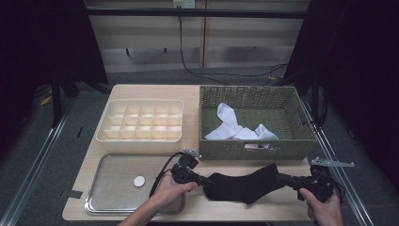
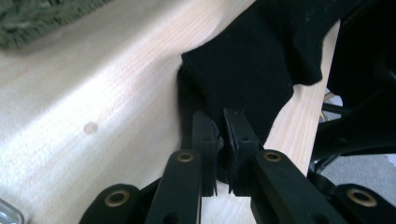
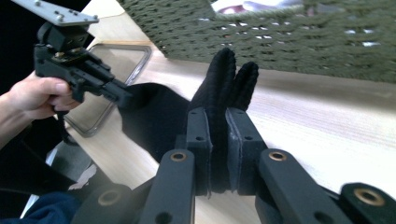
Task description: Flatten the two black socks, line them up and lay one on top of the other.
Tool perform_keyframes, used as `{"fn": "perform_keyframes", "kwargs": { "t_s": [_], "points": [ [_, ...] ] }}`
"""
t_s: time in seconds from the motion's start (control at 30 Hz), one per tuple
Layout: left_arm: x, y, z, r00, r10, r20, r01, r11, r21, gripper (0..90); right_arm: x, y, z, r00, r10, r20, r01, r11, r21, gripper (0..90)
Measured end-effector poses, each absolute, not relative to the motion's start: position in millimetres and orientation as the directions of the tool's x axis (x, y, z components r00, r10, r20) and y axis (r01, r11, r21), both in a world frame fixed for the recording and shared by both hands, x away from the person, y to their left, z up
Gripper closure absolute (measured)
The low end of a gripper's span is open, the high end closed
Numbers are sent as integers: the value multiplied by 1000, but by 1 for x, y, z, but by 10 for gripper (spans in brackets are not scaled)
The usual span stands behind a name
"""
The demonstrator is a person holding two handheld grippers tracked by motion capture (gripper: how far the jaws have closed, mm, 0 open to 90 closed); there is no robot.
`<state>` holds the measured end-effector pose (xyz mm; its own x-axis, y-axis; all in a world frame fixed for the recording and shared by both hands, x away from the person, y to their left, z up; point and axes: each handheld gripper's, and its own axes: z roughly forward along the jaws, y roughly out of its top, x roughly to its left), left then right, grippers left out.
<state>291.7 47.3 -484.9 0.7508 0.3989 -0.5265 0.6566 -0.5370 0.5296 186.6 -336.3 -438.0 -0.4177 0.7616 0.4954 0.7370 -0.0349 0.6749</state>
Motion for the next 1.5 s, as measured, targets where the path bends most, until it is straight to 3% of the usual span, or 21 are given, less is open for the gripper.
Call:
{"fn": "perform_keyframes", "kwargs": {
  "t_s": [1.07,1.2,1.3,1.4,1.5],
  "points": [
    [288,48,-484,744,387,-544,663,-521,537,842,208,-271,-430,-533,679,504,707,30,707,800],
    [289,50,-485,742,385,-549,665,-527,529,808,211,-261,-433,-549,664,507,708,46,705,800],
    [288,52,-484,734,398,-550,675,-516,527,689,214,-253,-436,-553,657,512,714,57,698,800],
    [287,55,-483,738,402,-542,672,-514,534,667,216,-247,-437,-559,653,511,718,73,692,799],
    [288,57,-482,745,394,-539,664,-522,536,703,217,-241,-439,-565,649,510,721,87,688,799]
  ]
}}
